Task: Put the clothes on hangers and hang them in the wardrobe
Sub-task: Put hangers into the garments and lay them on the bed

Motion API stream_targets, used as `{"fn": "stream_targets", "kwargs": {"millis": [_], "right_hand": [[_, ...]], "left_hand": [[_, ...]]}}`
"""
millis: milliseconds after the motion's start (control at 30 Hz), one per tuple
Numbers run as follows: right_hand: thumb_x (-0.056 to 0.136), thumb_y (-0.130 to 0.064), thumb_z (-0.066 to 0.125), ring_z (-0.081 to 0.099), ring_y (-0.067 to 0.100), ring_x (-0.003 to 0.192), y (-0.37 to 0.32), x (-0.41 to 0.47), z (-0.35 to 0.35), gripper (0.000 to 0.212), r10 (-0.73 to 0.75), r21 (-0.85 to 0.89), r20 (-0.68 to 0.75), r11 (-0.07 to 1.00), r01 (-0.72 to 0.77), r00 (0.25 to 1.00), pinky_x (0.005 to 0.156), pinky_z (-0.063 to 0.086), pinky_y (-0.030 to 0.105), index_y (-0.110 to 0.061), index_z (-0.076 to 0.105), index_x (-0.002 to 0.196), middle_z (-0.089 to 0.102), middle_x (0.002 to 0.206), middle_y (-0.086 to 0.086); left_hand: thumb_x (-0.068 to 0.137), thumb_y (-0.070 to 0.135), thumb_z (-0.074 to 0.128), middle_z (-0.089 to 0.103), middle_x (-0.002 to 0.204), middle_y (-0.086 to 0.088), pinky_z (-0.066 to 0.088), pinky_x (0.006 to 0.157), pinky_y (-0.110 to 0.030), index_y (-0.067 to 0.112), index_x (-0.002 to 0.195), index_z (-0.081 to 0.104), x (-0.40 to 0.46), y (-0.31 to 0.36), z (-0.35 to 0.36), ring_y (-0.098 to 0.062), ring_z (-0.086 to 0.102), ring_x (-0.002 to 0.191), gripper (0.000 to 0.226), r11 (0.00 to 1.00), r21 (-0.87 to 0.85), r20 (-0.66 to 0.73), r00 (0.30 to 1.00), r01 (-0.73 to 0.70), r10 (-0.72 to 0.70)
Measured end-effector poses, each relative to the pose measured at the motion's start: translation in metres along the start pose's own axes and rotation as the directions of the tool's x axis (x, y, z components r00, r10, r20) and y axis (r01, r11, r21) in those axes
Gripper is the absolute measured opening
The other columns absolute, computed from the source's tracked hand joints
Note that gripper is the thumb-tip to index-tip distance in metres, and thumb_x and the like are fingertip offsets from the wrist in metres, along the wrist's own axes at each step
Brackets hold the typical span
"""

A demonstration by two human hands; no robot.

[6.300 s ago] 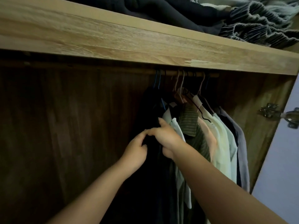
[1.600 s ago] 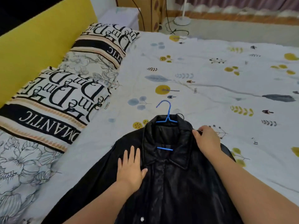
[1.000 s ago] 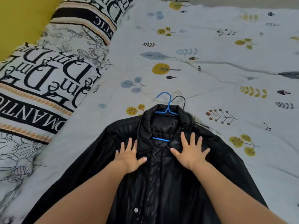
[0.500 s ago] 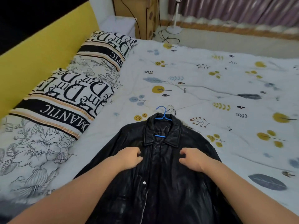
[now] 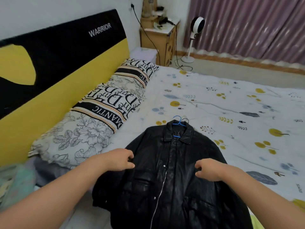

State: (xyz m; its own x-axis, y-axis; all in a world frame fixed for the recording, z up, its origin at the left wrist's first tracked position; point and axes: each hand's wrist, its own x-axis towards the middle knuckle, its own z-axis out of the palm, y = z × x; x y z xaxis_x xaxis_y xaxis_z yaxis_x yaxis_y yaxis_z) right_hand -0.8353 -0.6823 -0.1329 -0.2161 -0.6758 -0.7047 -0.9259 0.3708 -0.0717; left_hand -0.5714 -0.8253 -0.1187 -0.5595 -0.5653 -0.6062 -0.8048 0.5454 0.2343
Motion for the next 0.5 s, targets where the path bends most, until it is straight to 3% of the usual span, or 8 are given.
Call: {"fn": "stream_targets", "kwargs": {"millis": [200, 367, 500], "right_hand": [[0.097, -0.033, 0.043, 0.050, 0.023, 0.121, -0.042, -0.023, -0.014, 0.045, -0.136, -0.169, -0.032, 0.977, 0.129, 0.990, 0.099, 0.044, 0.032, -0.016, 0.040, 0.139, 0.048, 0.137, 0.005], [0.096, -0.032, 0.044, 0.050, 0.025, 0.120, -0.071, -0.029, -0.011, 0.042, -0.309, -0.268, -0.061, 0.921, 0.282, 0.949, 0.097, 0.044, 0.033, -0.016, 0.044, 0.135, 0.050, 0.135, 0.006], [0.096, -0.032, 0.045, 0.050, 0.023, 0.119, -0.089, -0.038, 0.009, 0.042, -0.439, -0.309, 0.019, 0.852, 0.423, 0.898, 0.095, 0.044, 0.030, -0.016, 0.043, 0.136, 0.049, 0.135, 0.005]], "left_hand": [[0.093, 0.040, 0.049, 0.044, 0.140, -0.002, 0.036, 0.098, -0.027, 0.019, 0.140, 0.036, -0.072, -0.022, 0.017, -0.020, 0.044, 0.125, 0.053, 0.989, 0.000, -0.092, 0.985, 0.148, -0.148], [0.091, 0.040, 0.052, 0.048, 0.136, -0.004, 0.037, 0.097, -0.026, 0.019, 0.137, 0.039, -0.120, -0.023, 0.060, -0.018, 0.047, 0.122, 0.053, 0.947, -0.163, -0.101, 0.950, 0.278, -0.296], [0.091, 0.038, 0.052, 0.052, 0.131, -0.004, 0.038, 0.095, -0.025, 0.015, 0.135, 0.041, -0.158, -0.008, 0.102, -0.019, 0.050, 0.119, 0.051, 0.885, -0.290, -0.094, 0.910, 0.364, -0.404]]}}
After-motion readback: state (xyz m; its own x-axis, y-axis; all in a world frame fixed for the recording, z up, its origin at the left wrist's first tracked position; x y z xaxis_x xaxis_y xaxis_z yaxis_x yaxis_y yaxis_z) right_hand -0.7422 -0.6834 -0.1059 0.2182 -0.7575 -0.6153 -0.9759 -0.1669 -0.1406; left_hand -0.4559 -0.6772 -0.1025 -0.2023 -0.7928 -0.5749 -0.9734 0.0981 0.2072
